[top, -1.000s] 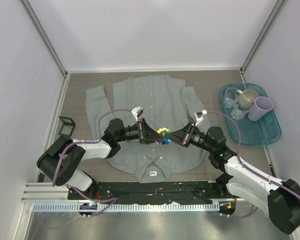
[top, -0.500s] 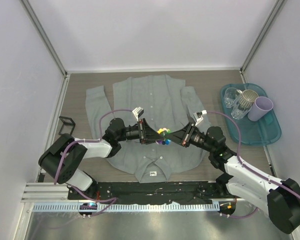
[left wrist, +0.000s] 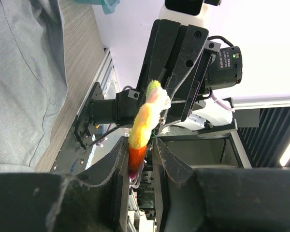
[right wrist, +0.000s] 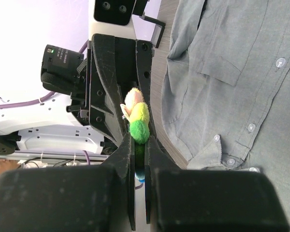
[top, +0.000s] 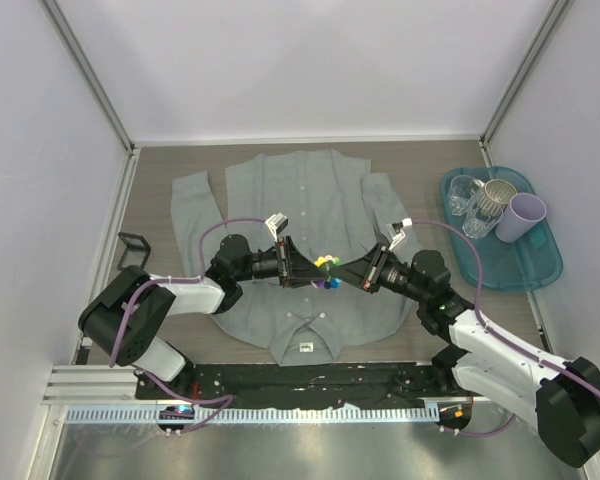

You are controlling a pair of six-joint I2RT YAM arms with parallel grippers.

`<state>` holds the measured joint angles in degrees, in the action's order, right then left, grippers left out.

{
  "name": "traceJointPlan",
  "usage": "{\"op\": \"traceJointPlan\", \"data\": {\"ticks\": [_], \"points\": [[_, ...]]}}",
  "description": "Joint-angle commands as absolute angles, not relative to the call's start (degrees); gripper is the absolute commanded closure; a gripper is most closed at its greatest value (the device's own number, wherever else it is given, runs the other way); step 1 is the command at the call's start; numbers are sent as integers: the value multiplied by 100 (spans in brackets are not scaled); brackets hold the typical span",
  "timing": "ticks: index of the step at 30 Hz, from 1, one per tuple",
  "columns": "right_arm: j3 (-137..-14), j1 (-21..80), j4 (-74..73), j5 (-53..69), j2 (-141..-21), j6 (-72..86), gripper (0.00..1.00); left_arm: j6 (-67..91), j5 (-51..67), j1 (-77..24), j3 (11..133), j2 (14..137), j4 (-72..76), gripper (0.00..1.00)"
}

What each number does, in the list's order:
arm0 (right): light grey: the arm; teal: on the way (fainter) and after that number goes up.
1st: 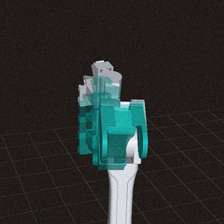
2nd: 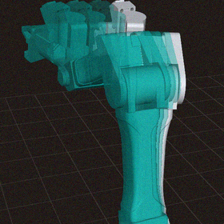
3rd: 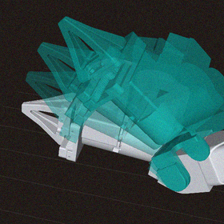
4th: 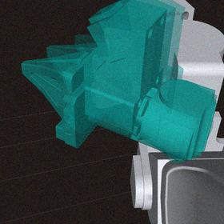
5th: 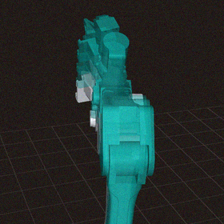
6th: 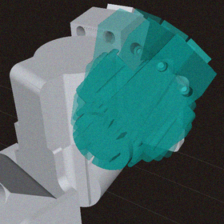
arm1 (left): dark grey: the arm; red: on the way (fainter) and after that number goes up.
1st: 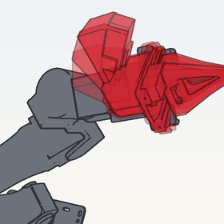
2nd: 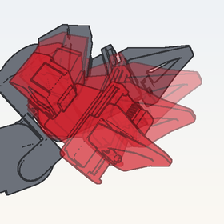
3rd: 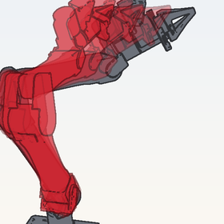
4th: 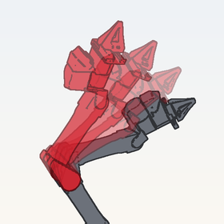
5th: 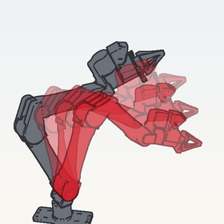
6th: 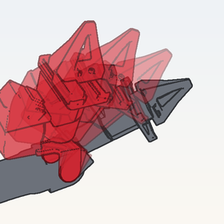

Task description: Remove the brooch from the garment

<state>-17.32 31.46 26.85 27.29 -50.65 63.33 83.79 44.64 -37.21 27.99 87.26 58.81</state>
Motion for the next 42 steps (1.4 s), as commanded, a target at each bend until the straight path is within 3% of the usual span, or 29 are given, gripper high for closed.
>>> {"op": "traceJointPlan", "data": {"ticks": [1, 16, 29, 42], "points": [[-2004, 3392, 2400, 2821, -5185, 6047, 99, 8323, 4597, -3823, 3173, 8675, 6267, 74], [-2118, 3516, 2241, 2698, -5229, 5933, 99, 8244, 4632, -3832, 3217, 8578, 6126, 66], [-1960, 3472, 2689, 2681, -5177, 6328, 99, 8077, 4526, -3700, 2743, 7981, 6056, 51], [-1820, 3410, 2892, 2733, -5115, 6557, 99, 8121, 4438, -3375, 2294, 7497, 6056, 51]]}}
